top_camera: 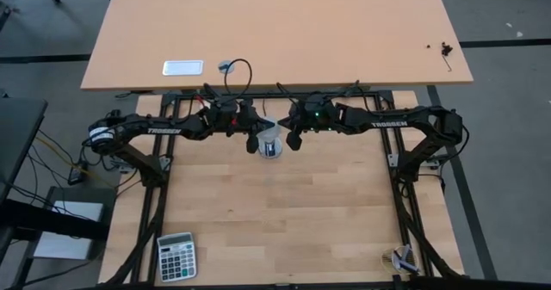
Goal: Screw lightbulb
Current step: Insert the lightbulb into the lamp
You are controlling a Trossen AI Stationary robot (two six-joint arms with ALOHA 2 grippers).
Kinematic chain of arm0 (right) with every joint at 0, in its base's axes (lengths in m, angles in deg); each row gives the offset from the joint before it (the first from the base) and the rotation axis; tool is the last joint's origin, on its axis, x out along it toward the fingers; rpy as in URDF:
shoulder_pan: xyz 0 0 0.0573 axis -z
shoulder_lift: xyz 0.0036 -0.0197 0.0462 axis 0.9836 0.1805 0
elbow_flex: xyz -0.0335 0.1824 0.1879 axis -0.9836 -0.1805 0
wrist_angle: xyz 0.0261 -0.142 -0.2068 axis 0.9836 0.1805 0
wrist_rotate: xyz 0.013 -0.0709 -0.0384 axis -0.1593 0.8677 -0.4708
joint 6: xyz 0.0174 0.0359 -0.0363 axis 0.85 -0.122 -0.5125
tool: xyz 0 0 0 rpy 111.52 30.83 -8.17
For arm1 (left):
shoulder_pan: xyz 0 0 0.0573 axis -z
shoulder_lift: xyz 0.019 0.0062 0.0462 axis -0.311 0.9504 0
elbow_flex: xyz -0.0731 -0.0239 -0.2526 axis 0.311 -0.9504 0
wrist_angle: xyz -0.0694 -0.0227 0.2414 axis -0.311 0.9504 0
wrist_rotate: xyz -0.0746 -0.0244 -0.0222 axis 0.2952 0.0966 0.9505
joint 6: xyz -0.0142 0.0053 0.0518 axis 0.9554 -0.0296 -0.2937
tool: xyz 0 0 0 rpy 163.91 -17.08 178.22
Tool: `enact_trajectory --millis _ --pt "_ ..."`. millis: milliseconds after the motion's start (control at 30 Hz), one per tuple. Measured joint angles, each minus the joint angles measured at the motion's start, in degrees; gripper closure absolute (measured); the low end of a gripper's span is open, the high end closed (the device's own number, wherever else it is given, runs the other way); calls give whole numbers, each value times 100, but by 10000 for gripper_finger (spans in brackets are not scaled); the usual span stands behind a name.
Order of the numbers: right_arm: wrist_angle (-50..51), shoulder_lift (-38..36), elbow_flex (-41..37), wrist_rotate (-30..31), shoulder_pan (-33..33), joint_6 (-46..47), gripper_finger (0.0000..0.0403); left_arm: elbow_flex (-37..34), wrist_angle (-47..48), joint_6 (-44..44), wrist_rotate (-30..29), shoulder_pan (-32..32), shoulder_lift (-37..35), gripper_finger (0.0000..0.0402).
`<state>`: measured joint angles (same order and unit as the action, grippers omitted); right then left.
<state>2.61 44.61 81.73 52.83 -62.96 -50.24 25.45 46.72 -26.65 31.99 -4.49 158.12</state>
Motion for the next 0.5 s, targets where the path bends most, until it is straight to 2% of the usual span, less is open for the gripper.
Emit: enact_trajectory --millis 267,367,500 --pt "114 17 -9 -696 -197 131 391 9 -64 -1 -39 -26 6 402" --pt "209 3 92 -603 -177 59 391 7 -48 0 -51 -31 2 402" --pt "217 -17 164 -169 -120 -14 391 9 -41 0 -49 -28 2 402"
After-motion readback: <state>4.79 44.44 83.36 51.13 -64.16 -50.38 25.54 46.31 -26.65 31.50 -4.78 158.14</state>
